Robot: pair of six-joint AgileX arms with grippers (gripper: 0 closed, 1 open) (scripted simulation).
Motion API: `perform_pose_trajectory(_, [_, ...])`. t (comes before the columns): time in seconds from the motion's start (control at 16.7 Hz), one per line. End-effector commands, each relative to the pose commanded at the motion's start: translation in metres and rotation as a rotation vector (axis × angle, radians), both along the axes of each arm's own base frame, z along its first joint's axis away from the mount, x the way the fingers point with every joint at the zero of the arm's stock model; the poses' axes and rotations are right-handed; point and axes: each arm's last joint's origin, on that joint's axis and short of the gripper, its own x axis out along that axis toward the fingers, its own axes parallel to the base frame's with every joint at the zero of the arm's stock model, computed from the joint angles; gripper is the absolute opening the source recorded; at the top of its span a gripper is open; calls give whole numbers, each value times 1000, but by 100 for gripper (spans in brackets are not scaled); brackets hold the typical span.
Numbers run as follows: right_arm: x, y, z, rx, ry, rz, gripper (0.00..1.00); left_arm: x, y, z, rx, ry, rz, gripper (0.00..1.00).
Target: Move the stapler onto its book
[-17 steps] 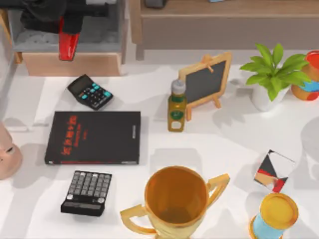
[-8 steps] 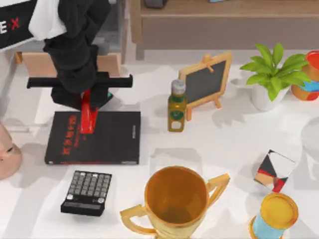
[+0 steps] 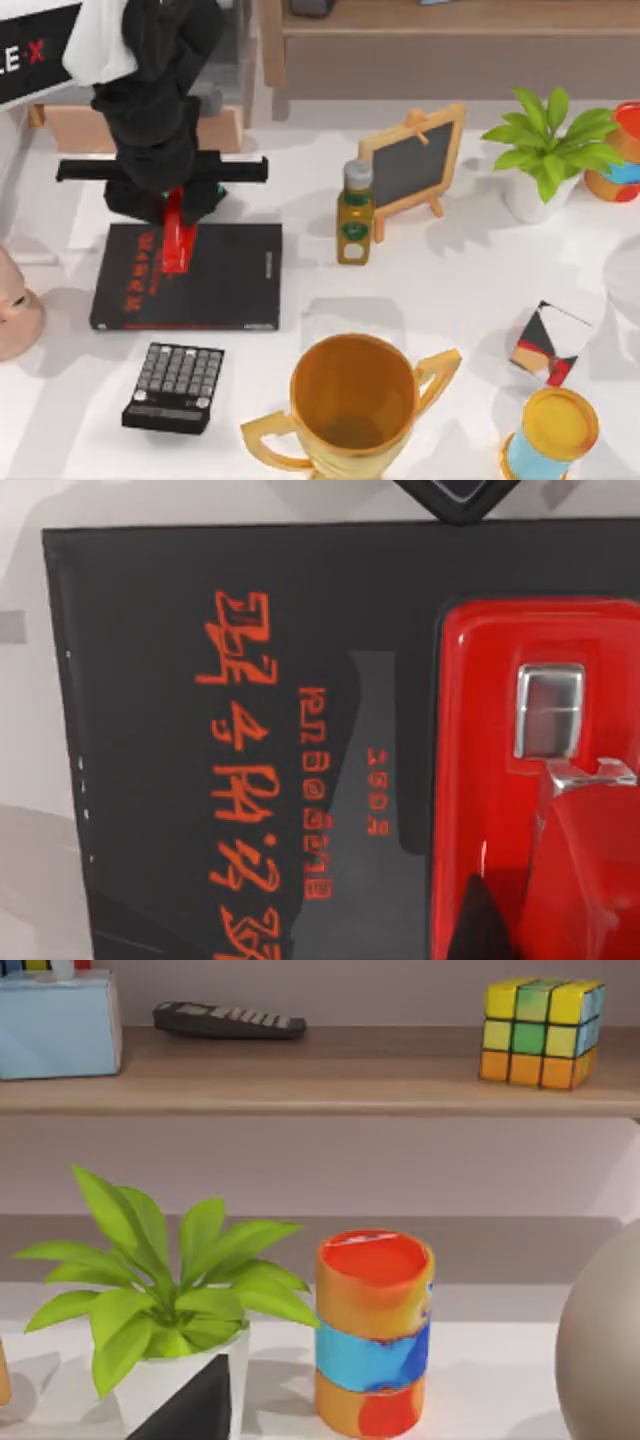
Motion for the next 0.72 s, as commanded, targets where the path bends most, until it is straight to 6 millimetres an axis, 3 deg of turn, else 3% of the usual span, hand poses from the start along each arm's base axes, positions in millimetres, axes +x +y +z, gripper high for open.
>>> perform_pose_trajectory(0.36, [0, 0, 0, 0, 0, 0, 100, -5, -19, -3, 13, -51, -99, 0])
perform_pose_trajectory(0.72, [0, 0, 0, 0, 0, 0, 100, 3, 1, -32, -2, 11, 15, 0])
